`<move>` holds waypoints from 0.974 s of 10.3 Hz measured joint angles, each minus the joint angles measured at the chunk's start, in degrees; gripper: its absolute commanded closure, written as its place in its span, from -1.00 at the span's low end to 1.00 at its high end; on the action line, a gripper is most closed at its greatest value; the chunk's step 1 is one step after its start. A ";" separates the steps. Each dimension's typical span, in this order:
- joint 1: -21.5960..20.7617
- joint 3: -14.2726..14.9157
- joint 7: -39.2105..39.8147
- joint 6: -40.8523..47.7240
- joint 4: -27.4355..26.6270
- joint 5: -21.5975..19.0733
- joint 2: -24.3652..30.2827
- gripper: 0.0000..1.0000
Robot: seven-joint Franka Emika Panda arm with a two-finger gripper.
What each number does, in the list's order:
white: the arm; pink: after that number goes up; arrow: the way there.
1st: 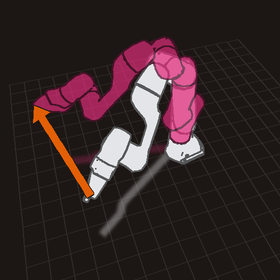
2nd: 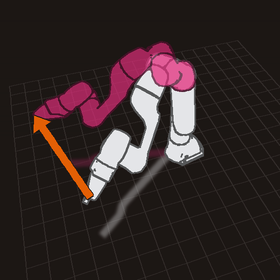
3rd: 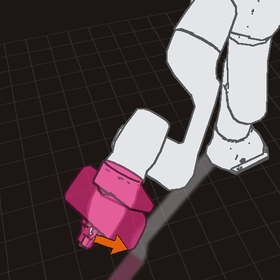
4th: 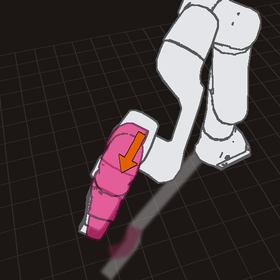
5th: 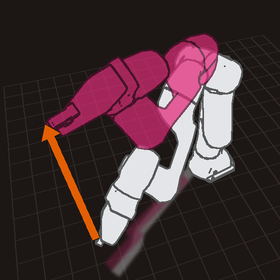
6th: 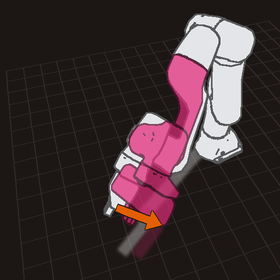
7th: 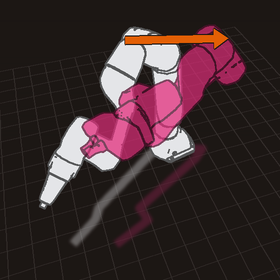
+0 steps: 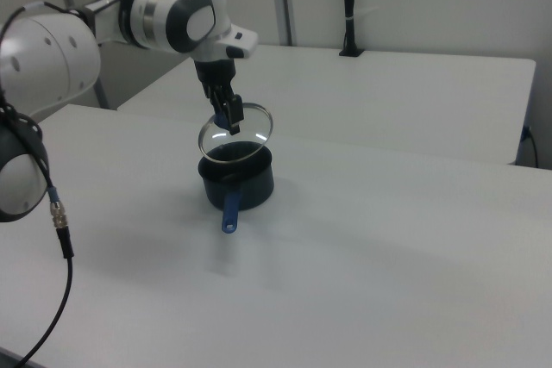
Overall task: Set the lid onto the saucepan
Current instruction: 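Lift the lid and carry it over the navy saucepan, then lower the lid onto the saucepan rim and open the gripper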
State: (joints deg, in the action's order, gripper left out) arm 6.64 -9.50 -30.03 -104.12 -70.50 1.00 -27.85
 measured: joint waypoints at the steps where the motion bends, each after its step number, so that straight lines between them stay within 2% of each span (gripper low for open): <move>1: -2.25 1.45 -4.43 -2.37 1.20 0.00 -2.69 0.08; 3: -4.86 2.36 -9.37 -4.74 1.53 0.01 -5.92 0.06; 4: -5.43 2.43 -10.84 -4.81 1.57 0.01 -6.52 -0.02; 5: -5.56 2.43 -11.48 -4.82 1.59 0.01 -6.81 -0.34; 6: -5.56 2.44 -12.07 -4.82 1.60 0.01 -7.25 -0.99; 10: -5.48 2.68 -13.29 -5.06 1.66 0.03 -7.77 -1.00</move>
State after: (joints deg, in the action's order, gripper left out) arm 1.16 -6.82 -43.32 -109.17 -68.84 1.03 -35.62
